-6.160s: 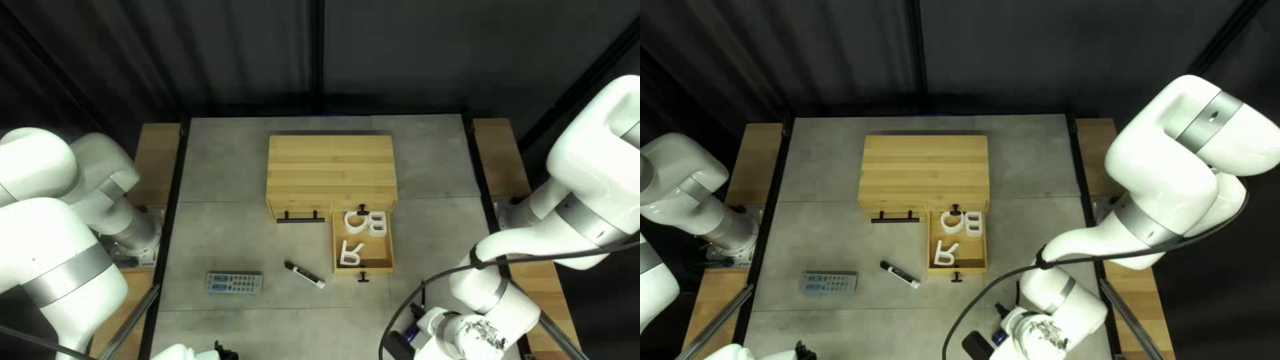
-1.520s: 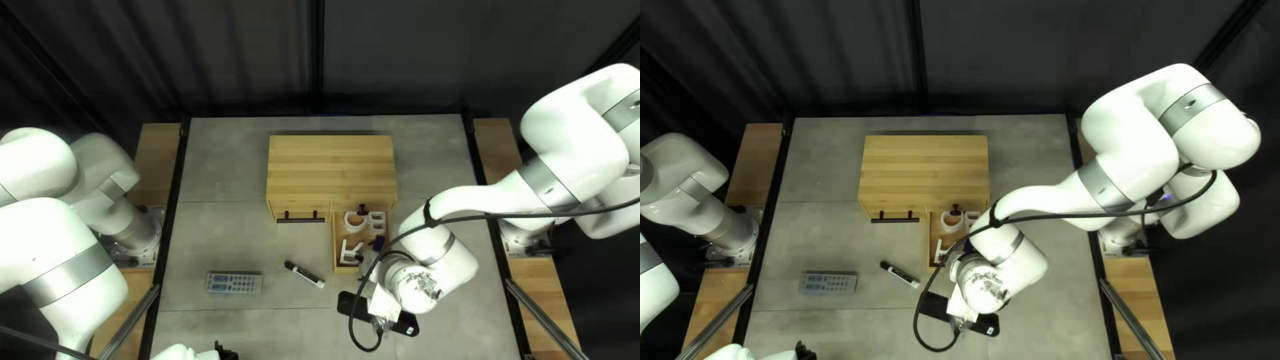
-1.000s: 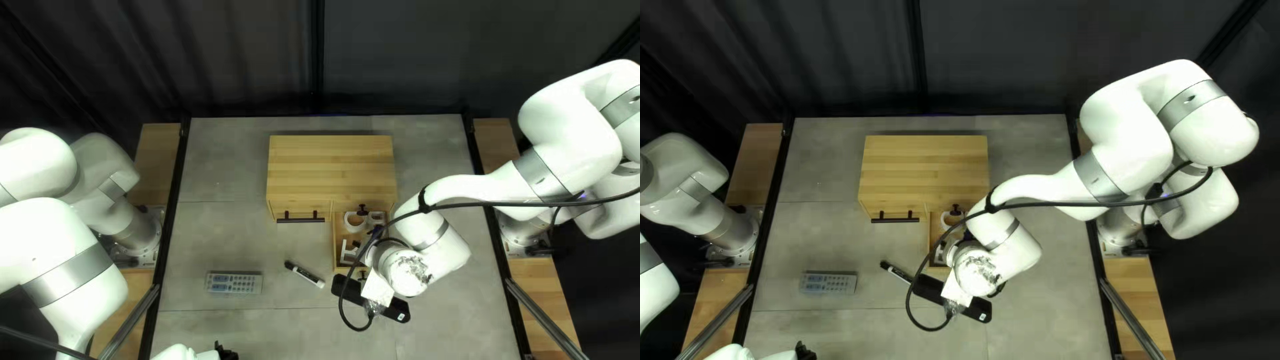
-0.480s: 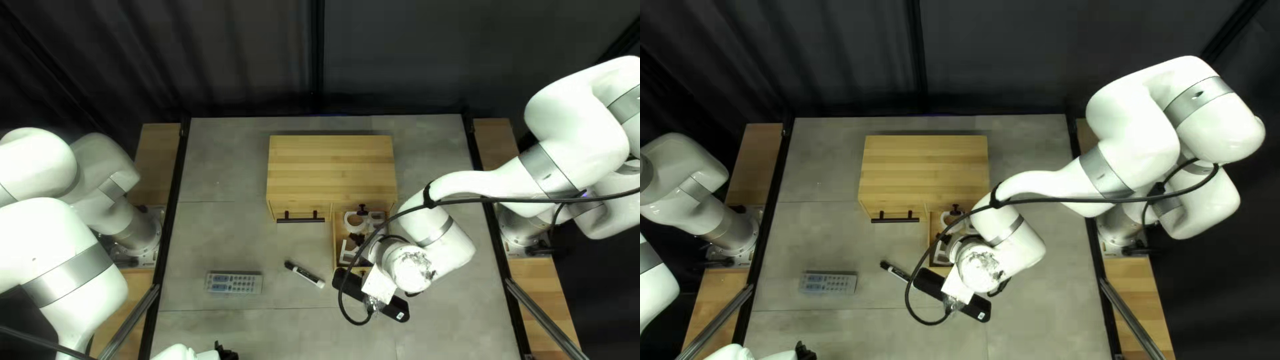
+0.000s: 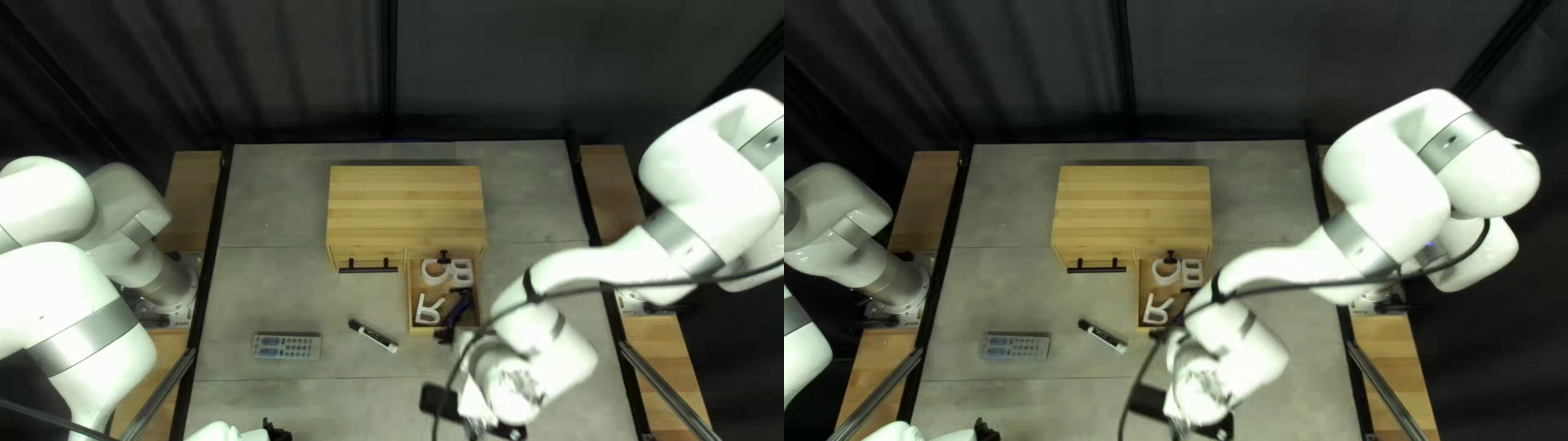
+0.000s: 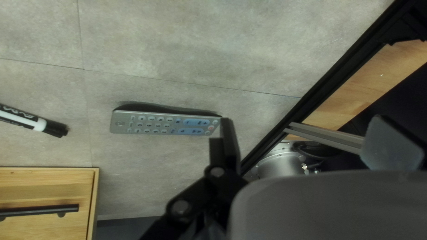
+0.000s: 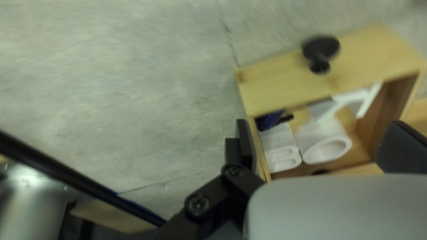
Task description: Open drawers and place objects into drawer and close
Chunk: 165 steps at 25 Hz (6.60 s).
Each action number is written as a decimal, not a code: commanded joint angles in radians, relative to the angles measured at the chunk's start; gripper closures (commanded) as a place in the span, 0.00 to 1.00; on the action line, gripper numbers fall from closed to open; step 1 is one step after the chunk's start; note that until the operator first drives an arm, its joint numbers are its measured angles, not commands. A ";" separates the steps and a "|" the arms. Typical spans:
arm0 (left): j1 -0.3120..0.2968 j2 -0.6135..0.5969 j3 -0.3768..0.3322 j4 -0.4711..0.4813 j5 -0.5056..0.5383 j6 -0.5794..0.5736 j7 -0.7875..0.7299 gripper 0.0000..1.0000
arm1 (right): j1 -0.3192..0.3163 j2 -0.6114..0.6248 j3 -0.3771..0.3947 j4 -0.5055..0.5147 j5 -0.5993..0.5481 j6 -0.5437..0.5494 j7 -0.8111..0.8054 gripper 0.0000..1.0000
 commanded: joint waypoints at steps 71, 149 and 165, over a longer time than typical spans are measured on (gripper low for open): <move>0.000 0.000 0.000 0.000 0.000 0.000 0.000 0.00 | 0.043 0.239 -0.050 0.093 -0.265 -0.005 -0.051 0.00; 0.000 0.000 0.000 0.000 0.000 0.000 0.000 0.00 | -0.004 0.172 -0.079 -0.037 -0.292 -0.073 -0.016 0.00; 0.000 0.000 0.000 0.000 0.000 0.000 0.000 0.00 | -0.012 0.173 -0.084 -0.031 -0.292 -0.067 -0.034 0.00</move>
